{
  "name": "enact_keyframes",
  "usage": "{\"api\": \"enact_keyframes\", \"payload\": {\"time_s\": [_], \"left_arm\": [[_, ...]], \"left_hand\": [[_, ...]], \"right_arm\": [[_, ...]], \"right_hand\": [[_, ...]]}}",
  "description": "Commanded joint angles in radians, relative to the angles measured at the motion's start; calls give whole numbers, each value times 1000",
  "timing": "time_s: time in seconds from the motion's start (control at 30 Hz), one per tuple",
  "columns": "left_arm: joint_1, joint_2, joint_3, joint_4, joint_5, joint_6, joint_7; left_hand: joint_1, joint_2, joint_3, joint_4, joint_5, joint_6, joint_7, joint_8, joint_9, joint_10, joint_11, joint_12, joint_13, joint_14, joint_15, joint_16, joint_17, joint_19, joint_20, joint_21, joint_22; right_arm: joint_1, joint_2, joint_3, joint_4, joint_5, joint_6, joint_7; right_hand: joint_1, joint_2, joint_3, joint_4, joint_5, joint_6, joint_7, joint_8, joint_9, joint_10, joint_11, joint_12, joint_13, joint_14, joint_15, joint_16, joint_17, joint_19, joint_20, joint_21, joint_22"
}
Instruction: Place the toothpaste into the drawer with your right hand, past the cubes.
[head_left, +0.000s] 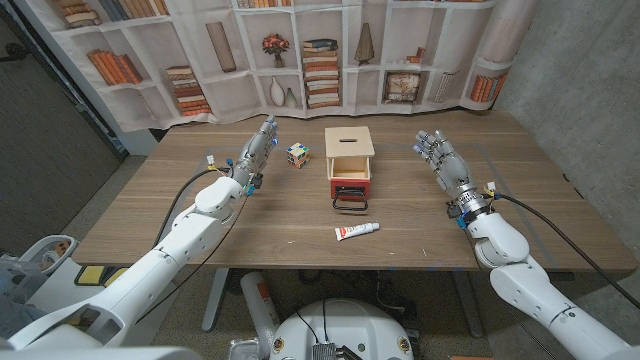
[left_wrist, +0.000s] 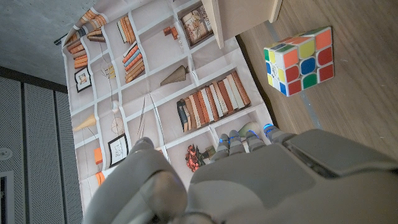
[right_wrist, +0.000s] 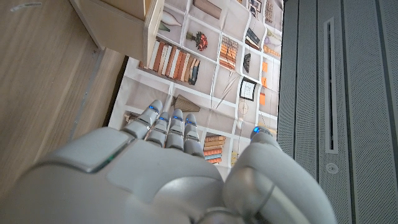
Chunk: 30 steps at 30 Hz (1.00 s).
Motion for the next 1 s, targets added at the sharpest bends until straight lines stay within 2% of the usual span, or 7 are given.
{"api": "enact_keyframes", "payload": {"time_s": [0.03, 0.47, 1.0], "left_arm": [[-5, -1, 5, -5, 1, 9, 1], [-14, 0, 14, -14, 9, 27, 5], [7, 4, 6, -31, 7, 15, 15]], "left_hand": [[7, 8, -3, 2, 7, 3, 1, -1, 2, 1, 0, 1, 2, -4, -2, 1, 3, -35, -17, 3, 5], [9, 10, -6, 2, 7, 4, 2, -2, 2, 0, 2, -1, 2, -4, -1, 0, 3, -35, -18, 2, 5], [10, 12, -9, 1, 7, 4, 3, -4, 2, 2, 0, -2, 2, -4, -1, -1, 3, -31, -18, 3, 6]], "right_arm": [[-24, -15, -4, -28, -25, 15, -4], [-54, -34, 8, -55, -42, 29, -15], [-91, -56, 17, -92, -78, 42, -26]], "right_hand": [[10, -1, 2, -4, 5, 9, 1, 1, 5, 9, 3, 5, 5, 10, 0, 2, 5, 10, -4, -2, 3], [13, 0, 2, -7, 5, 9, -3, -1, 5, 15, 2, 6, 5, 15, -3, 2, 5, 17, -4, -5, 3], [19, 3, 3, -12, 5, 13, -6, -1, 5, 21, -5, 5, 5, 22, -6, 2, 5, 23, -4, -11, 3]]}}
